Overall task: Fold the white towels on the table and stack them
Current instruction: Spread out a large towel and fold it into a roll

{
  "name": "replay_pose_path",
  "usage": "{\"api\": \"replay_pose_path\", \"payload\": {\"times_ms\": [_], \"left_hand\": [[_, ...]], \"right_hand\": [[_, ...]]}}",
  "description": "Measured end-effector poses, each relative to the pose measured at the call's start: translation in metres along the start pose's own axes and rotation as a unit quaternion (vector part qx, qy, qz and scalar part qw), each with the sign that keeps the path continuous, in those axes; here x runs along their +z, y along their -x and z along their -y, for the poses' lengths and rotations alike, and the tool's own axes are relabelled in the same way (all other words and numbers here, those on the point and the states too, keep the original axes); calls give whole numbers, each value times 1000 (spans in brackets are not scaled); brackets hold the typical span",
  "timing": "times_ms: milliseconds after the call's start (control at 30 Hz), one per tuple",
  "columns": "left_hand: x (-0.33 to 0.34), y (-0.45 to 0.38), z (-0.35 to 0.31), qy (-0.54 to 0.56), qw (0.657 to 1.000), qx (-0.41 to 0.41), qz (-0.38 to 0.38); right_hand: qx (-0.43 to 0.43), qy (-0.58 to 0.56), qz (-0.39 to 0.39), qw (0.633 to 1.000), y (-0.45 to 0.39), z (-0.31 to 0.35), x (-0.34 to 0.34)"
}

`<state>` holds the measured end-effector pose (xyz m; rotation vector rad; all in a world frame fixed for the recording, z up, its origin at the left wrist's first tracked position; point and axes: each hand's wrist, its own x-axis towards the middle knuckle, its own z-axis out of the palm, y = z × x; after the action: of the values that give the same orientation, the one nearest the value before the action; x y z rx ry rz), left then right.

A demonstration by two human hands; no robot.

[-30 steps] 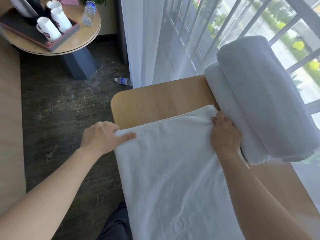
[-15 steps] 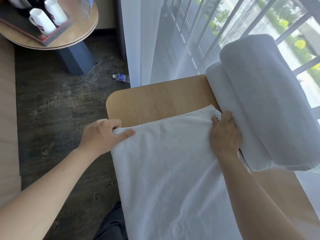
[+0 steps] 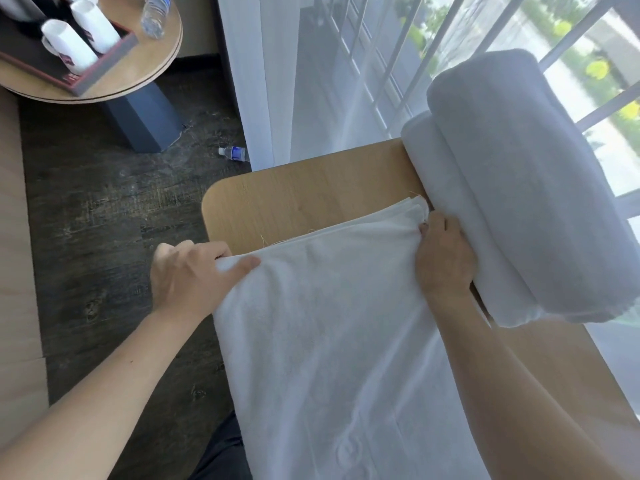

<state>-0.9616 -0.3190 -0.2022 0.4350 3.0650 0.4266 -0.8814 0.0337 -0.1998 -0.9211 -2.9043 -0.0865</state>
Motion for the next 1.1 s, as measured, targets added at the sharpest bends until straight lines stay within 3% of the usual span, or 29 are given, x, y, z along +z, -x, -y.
{"api": "replay_pose_path", "payload": {"times_ms": [133, 200, 300, 367, 433, 533, 633, 733, 833, 1100], "left_hand": [[-5, 8, -14, 10, 999, 20, -39], [-4, 17, -32, 60, 993, 92, -34], [8, 39, -70, 127, 963, 226, 74], [20, 52, -84, 44, 939, 302, 158], [27, 54, -83, -13, 930, 322, 178], [28, 57, -82, -39, 933, 314, 175], [31, 68, -99, -39, 941, 292, 168], [41, 98, -133, -10, 905, 378, 193], [51, 139, -178, -10, 862, 466, 200], [69, 203, -254, -26, 816, 523, 245]], "right_hand": [[28, -102, -38, 994, 18, 16, -12], [-8, -127, -41, 991, 49, 27, -15], [-46, -132, 75, 987, 96, 41, -10], [-52, -109, 139, 983, 93, 39, -3], [-46, -99, 167, 980, 79, 35, -2], [11, -141, 136, 981, 98, 34, -14], [79, -158, 90, 980, 175, 23, -24], [94, -132, 139, 977, 224, -10, -23], [136, -129, 131, 973, 231, -51, -24], [323, -141, 120, 928, 324, -154, -45]]}}
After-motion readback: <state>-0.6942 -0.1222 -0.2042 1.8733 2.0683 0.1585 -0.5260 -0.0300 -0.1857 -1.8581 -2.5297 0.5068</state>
